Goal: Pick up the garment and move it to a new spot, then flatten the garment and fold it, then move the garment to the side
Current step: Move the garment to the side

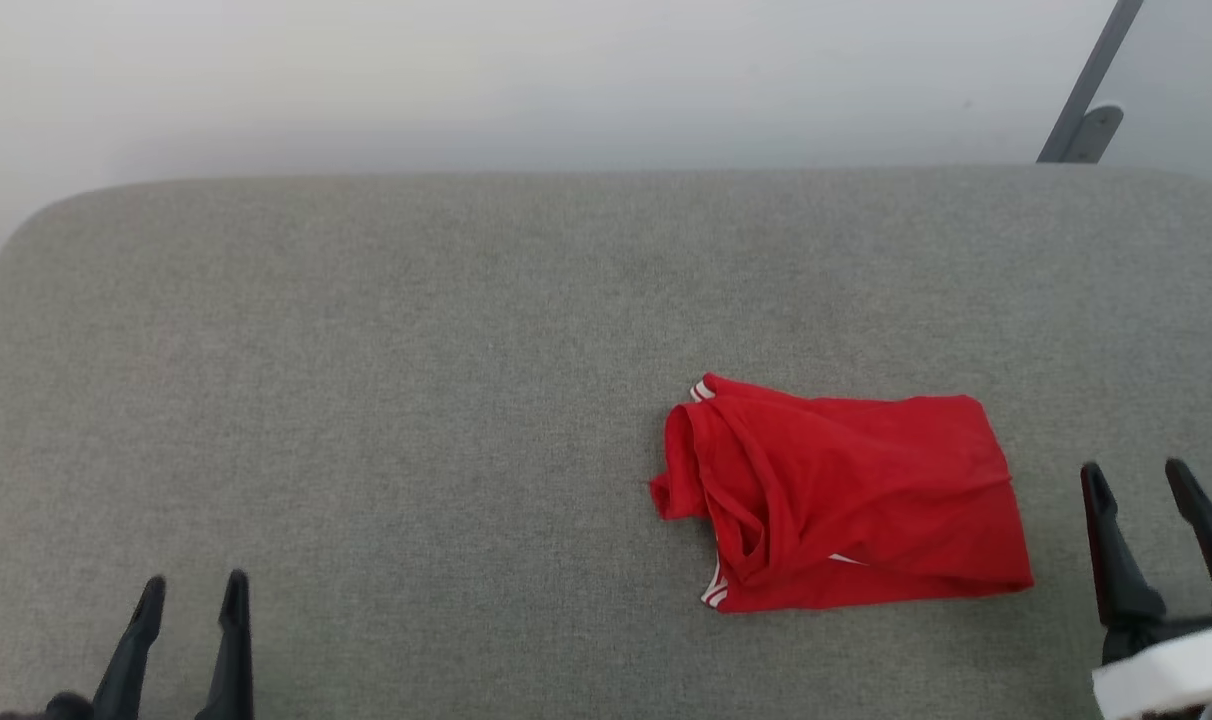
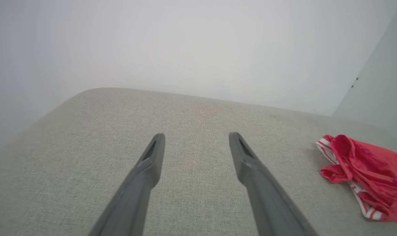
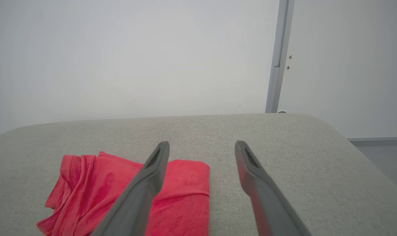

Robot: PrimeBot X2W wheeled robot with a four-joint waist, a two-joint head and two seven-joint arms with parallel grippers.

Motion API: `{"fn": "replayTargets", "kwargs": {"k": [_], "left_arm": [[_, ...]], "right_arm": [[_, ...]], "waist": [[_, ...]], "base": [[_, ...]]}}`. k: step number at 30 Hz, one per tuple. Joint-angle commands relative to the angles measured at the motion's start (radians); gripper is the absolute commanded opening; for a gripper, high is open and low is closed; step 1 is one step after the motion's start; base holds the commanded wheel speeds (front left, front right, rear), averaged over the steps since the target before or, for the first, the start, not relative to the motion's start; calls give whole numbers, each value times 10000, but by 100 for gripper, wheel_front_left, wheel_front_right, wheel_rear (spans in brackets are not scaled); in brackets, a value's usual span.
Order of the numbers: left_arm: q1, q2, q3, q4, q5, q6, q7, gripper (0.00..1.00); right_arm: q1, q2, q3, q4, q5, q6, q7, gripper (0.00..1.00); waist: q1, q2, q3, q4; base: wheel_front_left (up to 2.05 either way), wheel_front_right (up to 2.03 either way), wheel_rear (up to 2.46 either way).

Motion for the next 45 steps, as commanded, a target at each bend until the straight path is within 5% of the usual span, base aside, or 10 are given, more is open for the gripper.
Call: {"fn": "replayTargets", "kwargs": {"k": [1,9,19,29,30,31,33,45], "left_arm": [[-264,63,-81,-5,-40,26,-47,100],[-1426,344,-715,115,-422,26,-47,100],[-2685,642,-1320,100,-1055,26,-47,100],[-3836,946,-1678,8,-1463,26,-47,100],[-3901,972,-1704,21,-1477,26,-47,100],[-3970,998,-1713,31,-1486,26,-47,100],[-4039,1059,-1701,22,-1483,26,-47,100],[-4575,1896,-1675,-751,-1416,26,-47,100]], "right_arm": [[-302,-15,-24,42,-58,-5,216,100],[-1651,-449,-136,721,-272,-5,2486,100],[-3103,-1275,512,457,111,-6,7177,100],[-3139,-76,235,-409,-778,0,11284,100],[-3133,54,234,-539,-855,9,11400,97],[-3141,205,165,-631,-932,11,11478,59],[-3172,408,31,-834,-1057,11,11505,2],[-3235,536,-1714,-2638,-1237,-23,9918,0]], "waist": [[0,0,164,33],[0,0,1160,406],[0,0,2840,712],[0,0,4255,1022],[0,0,4314,1011],[0,0,4361,986],[0,0,4403,875],[0,0,4765,-690]], "base": [[0,0,0],[0,0,0],[0,0,0],[0,0,0],[0,0,0],[0,0,0],[0,0,0],[0,0,0]]}}
